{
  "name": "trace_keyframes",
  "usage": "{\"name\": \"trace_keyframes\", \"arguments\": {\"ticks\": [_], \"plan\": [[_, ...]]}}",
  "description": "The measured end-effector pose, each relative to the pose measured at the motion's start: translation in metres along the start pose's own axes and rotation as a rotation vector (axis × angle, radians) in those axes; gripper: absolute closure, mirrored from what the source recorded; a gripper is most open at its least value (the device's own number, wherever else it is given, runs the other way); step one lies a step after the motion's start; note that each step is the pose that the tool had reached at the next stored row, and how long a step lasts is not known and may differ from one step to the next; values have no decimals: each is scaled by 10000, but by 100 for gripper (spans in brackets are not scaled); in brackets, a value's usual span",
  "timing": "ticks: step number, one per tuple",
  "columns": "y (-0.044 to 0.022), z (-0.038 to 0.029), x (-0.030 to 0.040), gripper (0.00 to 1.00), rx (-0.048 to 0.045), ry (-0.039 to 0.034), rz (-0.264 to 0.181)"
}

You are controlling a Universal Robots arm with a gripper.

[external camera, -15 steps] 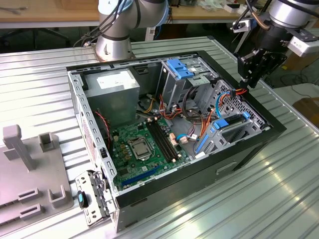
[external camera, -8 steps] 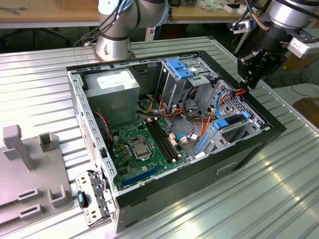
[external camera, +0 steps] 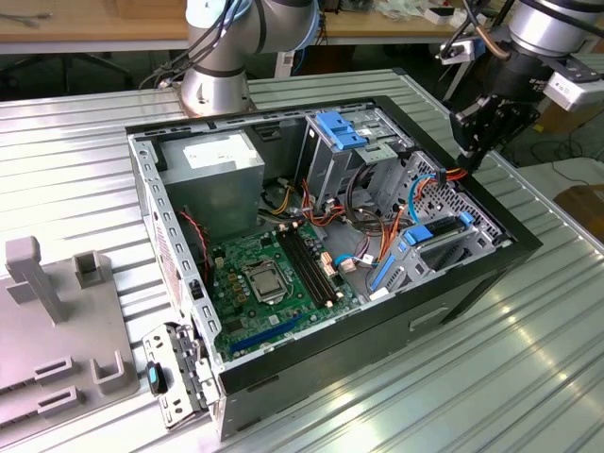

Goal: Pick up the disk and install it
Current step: 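Insert the first disk wire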

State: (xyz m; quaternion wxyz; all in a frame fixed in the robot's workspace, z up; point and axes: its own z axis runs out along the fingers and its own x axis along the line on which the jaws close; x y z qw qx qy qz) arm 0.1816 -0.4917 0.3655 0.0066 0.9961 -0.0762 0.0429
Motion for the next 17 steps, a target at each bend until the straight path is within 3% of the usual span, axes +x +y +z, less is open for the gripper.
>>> {"name": "trace_keyframes", "arguments": {"ticks": [4, 7, 11, 17], "plan": [[1, 16, -1, 79, 10, 0, 2], [4, 23, 0, 83, 149, -23, 12], [5, 11, 1, 83, 158, -26, 22], [6, -61, 8, 83, 151, -24, 54]]}}
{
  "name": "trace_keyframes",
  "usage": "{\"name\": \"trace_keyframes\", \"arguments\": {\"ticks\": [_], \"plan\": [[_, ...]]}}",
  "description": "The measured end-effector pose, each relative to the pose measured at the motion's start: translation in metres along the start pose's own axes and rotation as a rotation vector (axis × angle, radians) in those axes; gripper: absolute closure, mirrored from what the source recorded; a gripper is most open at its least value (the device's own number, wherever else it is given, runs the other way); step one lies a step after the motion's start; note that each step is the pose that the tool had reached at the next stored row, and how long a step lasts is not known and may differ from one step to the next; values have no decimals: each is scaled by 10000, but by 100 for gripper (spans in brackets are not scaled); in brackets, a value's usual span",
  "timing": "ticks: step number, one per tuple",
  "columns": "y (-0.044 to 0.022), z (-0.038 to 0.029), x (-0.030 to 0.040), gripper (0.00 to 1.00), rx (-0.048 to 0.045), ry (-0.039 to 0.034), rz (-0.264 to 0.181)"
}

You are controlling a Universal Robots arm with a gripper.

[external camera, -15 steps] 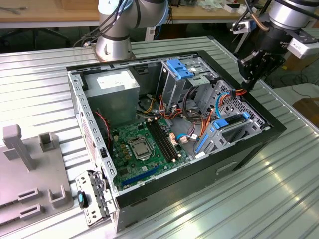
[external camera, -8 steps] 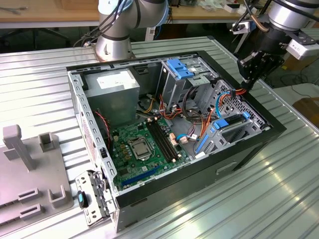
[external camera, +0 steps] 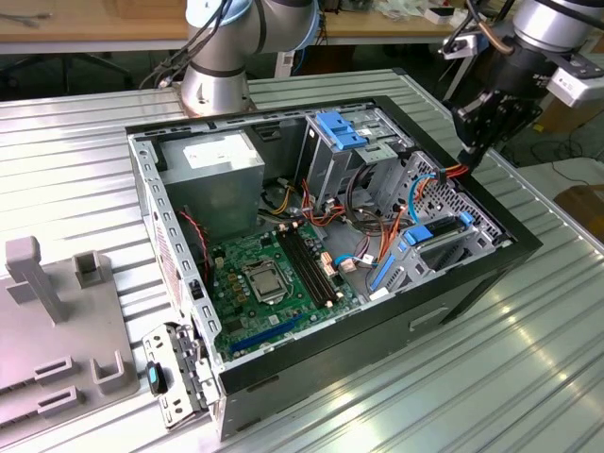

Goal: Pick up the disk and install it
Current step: 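Insert the first disk wire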

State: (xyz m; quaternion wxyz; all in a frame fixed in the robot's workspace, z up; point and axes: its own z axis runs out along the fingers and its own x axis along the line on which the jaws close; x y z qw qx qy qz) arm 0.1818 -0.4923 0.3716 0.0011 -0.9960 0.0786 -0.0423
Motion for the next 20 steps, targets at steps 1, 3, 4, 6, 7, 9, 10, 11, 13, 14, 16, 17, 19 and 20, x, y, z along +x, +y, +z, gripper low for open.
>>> {"name": "trace_keyframes", "arguments": {"ticks": [1, 3, 4, 6, 7, 9, 10, 11, 13, 14, 16, 17, 19, 20], "plan": [[0, -3, 0, 83, -5, 1, 56], [-1, -25, 2, 83, -17, 2, 125], [-1, -37, 3, 83, -16, 2, 135], [-1, -53, 4, 83, -33, 3, 389], [0, -56, 4, 83, -54, 6, 605], [0, -56, 4, 83, -76, 9, 860], [0, -56, 4, 83, -88, 10, 1005], [0, -56, 4, 83, -98, 10, 1118], [0, -56, 4, 83, -125, 13, 1438], [-1, -56, 4, 83, -143, 15, 1656], [-1, -56, 4, 83, -166, 17, 1927], [-1, -56, 4, 83, -185, 19, 2154], [-1, -56, 3, 83, -208, 22, 2426], [3, -58, -23, 83, -214, 22, 2455]]}}
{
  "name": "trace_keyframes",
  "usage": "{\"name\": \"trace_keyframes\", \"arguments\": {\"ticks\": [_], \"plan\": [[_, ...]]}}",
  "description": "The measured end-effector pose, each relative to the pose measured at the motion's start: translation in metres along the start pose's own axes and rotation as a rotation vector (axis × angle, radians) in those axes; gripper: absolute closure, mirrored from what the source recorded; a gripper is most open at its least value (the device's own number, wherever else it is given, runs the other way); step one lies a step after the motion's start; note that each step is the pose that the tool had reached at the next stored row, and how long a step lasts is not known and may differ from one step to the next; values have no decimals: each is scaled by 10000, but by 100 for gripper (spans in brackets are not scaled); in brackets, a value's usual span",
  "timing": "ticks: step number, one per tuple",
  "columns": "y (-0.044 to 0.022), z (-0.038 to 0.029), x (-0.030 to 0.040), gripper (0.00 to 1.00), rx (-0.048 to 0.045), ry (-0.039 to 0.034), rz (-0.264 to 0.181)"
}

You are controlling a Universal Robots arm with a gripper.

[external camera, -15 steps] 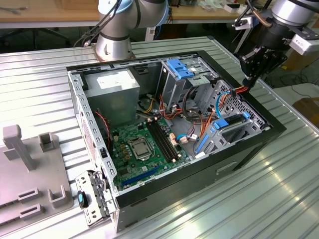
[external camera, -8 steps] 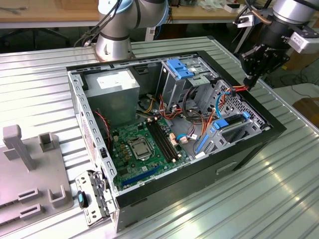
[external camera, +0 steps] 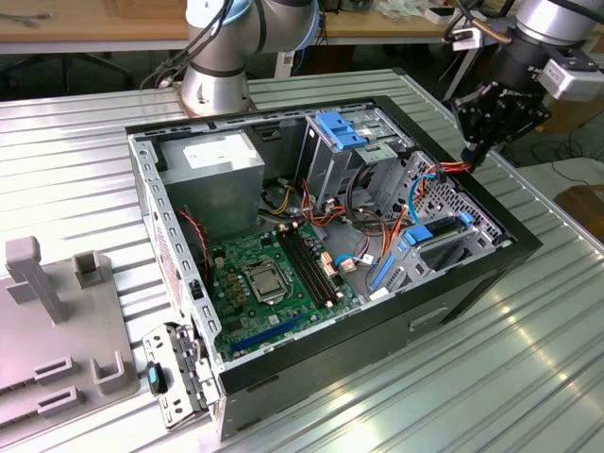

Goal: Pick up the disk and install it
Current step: 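Insert the first disk wire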

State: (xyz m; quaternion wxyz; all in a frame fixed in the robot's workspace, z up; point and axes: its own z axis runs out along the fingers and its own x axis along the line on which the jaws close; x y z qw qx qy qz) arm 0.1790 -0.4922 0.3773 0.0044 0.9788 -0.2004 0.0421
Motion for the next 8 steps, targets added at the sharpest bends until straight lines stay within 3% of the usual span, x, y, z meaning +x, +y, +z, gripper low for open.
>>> {"name": "trace_keyframes", "arguments": {"ticks": [2, 4, 8], "plan": [[46, -8, -105, 83, 2, -1, 0], [68, -13, -156, 83, 0, 0, 26], [76, -14, -175, 83, -35, 4, 437]]}}
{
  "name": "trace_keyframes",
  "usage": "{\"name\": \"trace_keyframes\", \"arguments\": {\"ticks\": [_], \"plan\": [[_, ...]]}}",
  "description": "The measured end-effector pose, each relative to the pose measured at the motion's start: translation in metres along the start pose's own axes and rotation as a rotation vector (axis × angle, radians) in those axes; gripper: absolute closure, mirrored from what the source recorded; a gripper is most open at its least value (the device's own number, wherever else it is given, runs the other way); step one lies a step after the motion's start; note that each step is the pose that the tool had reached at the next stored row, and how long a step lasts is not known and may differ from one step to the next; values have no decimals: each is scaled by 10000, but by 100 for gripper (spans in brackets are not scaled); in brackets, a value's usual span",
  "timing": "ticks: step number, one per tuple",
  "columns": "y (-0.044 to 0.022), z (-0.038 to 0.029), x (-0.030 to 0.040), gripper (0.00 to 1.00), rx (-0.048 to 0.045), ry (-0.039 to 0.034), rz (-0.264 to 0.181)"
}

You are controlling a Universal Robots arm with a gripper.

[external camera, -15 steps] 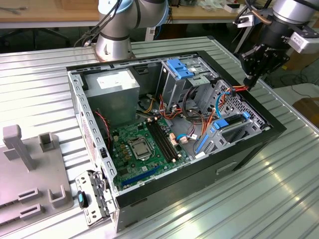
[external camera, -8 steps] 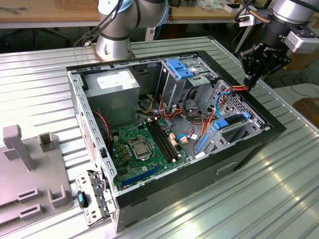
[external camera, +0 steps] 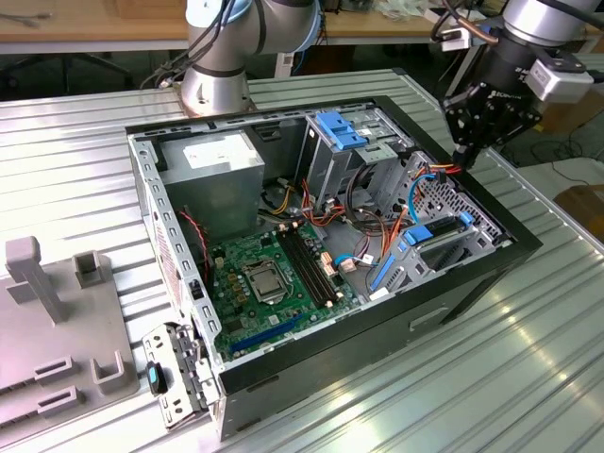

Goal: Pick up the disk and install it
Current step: 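Insert the first disk wire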

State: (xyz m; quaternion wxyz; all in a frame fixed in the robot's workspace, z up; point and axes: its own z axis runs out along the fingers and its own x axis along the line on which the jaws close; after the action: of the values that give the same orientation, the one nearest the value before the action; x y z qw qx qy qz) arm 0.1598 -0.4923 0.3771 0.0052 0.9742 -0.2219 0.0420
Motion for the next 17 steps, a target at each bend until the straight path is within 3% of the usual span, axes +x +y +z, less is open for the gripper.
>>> {"name": "trace_keyframes", "arguments": {"ticks": [8, 10, 12, 17], "plan": [[5, -1, -10, 83, -88, 8, 1033], [6, -2, -11, 83, -131, -45, 1245], [14, -1, -7, 83, -179, -215, 1349], [16, 0, -7, 83, -176, -333, 1785]]}}
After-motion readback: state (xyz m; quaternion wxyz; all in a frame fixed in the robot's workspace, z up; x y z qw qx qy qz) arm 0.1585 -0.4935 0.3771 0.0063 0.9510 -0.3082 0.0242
